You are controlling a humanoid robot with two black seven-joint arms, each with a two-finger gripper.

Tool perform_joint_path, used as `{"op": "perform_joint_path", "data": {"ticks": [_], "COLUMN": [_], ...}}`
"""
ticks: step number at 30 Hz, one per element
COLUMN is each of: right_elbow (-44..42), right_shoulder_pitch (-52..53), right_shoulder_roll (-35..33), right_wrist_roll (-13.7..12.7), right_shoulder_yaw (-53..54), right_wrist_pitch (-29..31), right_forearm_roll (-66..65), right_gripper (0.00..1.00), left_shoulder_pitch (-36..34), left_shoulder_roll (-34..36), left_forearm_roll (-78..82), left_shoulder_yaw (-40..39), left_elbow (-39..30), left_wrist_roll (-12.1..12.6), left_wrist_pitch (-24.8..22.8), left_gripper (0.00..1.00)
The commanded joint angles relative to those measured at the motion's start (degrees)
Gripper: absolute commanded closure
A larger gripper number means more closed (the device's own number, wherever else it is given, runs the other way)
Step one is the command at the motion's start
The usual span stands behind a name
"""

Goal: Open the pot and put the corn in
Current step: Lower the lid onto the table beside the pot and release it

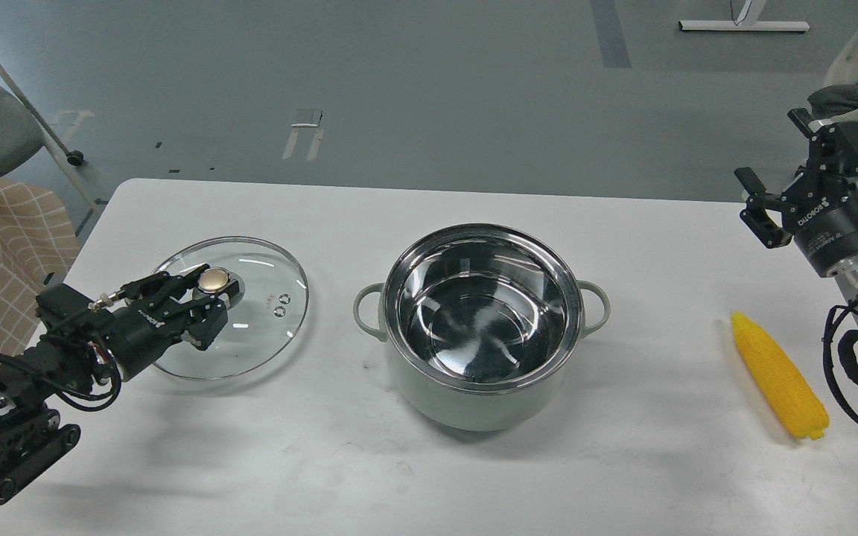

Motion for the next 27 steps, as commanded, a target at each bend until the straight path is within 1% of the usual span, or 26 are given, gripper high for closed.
{"op": "perform_joint_path", "data": {"ticks": [1,4,9,11,19,21,22,23,26,27], "right_elbow": [0.00,0.00,0.09,0.09,0.09,0.09,0.09,0.09,0.09,0.09], "right_shoulder_pitch": [0.01,0.01,0.01,-0.08,-0.43,-0.43,-0.43,-0.43,-0.43,-0.43], "right_shoulder_roll": [0.02,0.02,0.02,0.02,0.02,0.02,0.02,0.02,0.02,0.02], "right_wrist_roll": [0.00,0.00,0.00,0.00,0.00,0.00,0.00,0.00,0.00,0.00], "right_shoulder_yaw": [0.00,-0.08,-0.08,-0.08,0.00,0.00,0.00,0.00,0.00,0.00], "right_wrist_pitch": [0.00,0.00,0.00,0.09,0.00,0.00,0.00,0.00,0.00,0.00], "right_forearm_roll": [0.00,0.00,0.00,0.00,0.00,0.00,0.00,0.00,0.00,0.00], "right_gripper": [0.01,0.01,0.01,0.01,0.01,0.01,0.01,0.01,0.01,0.01], "left_shoulder_pitch": [0.05,0.05,0.05,0.05,0.84,0.84,0.84,0.84,0.84,0.84], "left_shoulder_roll": [-0.02,-0.19,-0.45,-0.63,-0.81,-0.81,-0.89,-0.89,-0.81,-0.81], "left_forearm_roll": [-0.11,-0.11,-0.11,-0.11,-0.20,-0.20,-0.20,-0.20,-0.11,-0.19], "left_shoulder_yaw": [-0.10,-0.10,-0.10,-0.01,-0.10,-0.10,-0.10,-0.10,-0.10,-0.01], "left_elbow": [0.19,0.19,0.19,0.27,0.89,0.89,0.89,0.89,0.89,0.89], "left_wrist_roll": [0.00,0.00,0.00,0.00,0.00,0.00,0.00,0.00,0.00,0.00], "left_wrist_pitch": [0.10,0.10,0.10,0.02,0.10,0.10,0.10,0.10,0.10,0.10], "left_gripper": [0.58,0.56,0.50,0.43,0.42,0.37,0.31,0.29,0.27,0.24]}}
